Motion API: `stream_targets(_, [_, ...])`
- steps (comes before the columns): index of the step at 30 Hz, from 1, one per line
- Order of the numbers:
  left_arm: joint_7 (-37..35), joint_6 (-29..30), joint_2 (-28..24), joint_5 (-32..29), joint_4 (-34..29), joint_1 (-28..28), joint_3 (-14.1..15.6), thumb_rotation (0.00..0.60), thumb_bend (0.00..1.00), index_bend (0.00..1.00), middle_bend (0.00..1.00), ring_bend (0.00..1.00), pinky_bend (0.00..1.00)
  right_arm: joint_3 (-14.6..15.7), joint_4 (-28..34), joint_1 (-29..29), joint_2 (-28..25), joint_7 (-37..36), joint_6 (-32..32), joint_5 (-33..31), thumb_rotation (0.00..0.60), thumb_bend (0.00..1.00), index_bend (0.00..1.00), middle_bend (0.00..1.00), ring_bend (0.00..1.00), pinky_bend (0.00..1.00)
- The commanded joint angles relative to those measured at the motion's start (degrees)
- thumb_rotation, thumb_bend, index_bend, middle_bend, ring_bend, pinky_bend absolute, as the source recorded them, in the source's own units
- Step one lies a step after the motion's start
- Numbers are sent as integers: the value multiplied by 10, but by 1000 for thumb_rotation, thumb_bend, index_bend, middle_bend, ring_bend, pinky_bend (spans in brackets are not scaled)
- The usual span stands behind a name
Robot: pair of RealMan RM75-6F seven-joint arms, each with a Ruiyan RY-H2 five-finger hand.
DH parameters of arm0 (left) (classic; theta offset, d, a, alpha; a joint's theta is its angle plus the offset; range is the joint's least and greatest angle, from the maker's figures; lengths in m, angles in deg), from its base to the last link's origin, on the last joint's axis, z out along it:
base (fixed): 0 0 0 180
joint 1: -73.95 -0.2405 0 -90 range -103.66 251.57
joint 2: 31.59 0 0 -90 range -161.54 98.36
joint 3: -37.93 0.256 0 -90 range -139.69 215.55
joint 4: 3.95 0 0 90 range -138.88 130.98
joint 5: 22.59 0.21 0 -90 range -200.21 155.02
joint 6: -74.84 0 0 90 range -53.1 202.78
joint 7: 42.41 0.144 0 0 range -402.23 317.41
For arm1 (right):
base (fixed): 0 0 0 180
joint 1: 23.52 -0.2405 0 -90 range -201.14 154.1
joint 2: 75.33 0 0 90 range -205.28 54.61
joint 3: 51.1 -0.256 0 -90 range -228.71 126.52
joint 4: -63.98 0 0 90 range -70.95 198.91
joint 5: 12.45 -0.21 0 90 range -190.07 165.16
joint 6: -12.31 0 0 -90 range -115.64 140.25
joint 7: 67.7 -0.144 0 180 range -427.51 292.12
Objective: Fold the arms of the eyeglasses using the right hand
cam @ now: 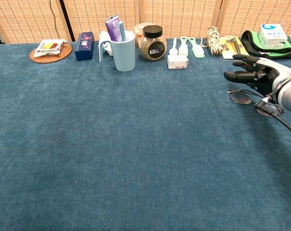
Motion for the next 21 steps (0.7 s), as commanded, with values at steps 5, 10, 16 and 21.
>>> stream_targets(5, [-1, 1, -2, -1, 0, -2, 0, 386, 503, 70, 0, 0, 29, -2, -14, 3, 15, -3, 2, 1, 600, 462, 0, 0, 0, 0])
stream_targets(10, [-1, 2, -4, -1, -1, -3, 0, 386, 503, 70, 0, 0, 29, -2, -30, 6, 28, -9, 7, 7, 600, 465, 0, 0, 0, 0])
stream_targets(16, [1, 3, -5, 0, -4, -2, -1, 385, 503, 70, 0, 0, 29, -2, -50, 10, 43, -23, 13, 20, 600, 469, 0, 0, 0, 0])
stream_targets(21, [3, 3, -5, 1, -6, -2, -1, 385, 503, 70, 0, 0, 29, -1, -61, 13, 52, -32, 14, 29, 600, 471, 0, 0, 0, 0])
